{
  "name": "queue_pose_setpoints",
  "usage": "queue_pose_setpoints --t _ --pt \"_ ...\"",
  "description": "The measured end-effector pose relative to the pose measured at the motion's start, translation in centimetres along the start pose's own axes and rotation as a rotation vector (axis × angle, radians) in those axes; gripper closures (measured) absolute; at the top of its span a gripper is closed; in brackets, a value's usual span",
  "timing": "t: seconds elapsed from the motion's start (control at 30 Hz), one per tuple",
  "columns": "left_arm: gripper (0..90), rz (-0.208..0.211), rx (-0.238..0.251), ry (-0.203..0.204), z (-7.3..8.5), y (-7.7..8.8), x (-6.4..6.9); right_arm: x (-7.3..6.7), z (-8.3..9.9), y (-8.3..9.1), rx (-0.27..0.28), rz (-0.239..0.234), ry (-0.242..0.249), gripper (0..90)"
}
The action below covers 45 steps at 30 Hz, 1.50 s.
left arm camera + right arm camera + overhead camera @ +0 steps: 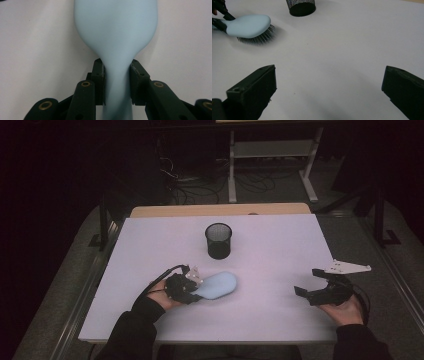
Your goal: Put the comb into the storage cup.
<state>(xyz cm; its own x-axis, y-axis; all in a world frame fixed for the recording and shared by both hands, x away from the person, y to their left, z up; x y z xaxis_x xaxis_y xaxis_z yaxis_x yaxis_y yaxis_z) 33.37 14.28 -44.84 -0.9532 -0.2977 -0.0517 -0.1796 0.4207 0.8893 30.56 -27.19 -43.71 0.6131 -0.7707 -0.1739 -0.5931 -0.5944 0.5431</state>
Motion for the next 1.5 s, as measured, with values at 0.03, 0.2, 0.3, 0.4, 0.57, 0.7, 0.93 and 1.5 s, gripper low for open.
queue_pose_setpoints --t 0.03,0.2,0.3,0.4,0.57,0.7,0.93,1.5 --pt "70.0 0.0 0.002 -0.001 0.0 0.1 0.0 0.0 0.0 0.0 0.0 0.0 0.0 0.0" --pt "70.1 0.004 0.018 0.009 0.0 0.4 -0.2 0.0 0.0 0.0 -0.001 0.0 -0.001 0.0" --pt "70.1 0.003 0.026 0.011 0.0 0.6 -0.3 0.0 0.0 0.0 0.0 -0.001 0.0 0.0" --pt "70.1 0.0 0.03 0.009 0.0 0.9 -0.3 0.0 0.0 0.0 0.0 0.0 -0.001 0.0" --pt "70.0 -0.006 0.044 0.009 -0.2 1.2 -0.4 0.0 0.0 0.0 0.0 -0.001 -0.001 0.0" --pt "70.0 -0.008 0.044 0.001 -0.4 1.5 -0.4 0.0 0.0 0.0 0.0 0.0 -0.001 0.0" --pt "70.0 -0.025 0.071 -0.013 -0.8 2.1 -0.3 0.0 0.0 0.0 0.0 -0.002 -0.001 0.0" --pt "70.0 -0.044 0.128 -0.02 -1.6 3.5 -0.5 0.0 0.0 0.0 0.0 -0.002 0.0 0.0"
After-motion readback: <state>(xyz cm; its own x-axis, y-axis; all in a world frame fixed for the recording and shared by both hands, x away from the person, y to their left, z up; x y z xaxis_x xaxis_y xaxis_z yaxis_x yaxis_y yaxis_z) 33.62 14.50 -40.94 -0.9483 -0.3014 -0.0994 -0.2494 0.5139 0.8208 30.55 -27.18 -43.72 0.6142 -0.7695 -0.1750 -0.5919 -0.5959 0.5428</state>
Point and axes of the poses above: each handheld gripper's, and its own axes: y roughly backward along the jaws, z roughly out of its underside, x roughly to its right, the point moved 3 cm from there along -y, roughly forward along the jaws, and after that the axes turned 2 degrees about -y, right-handed, at the moved point
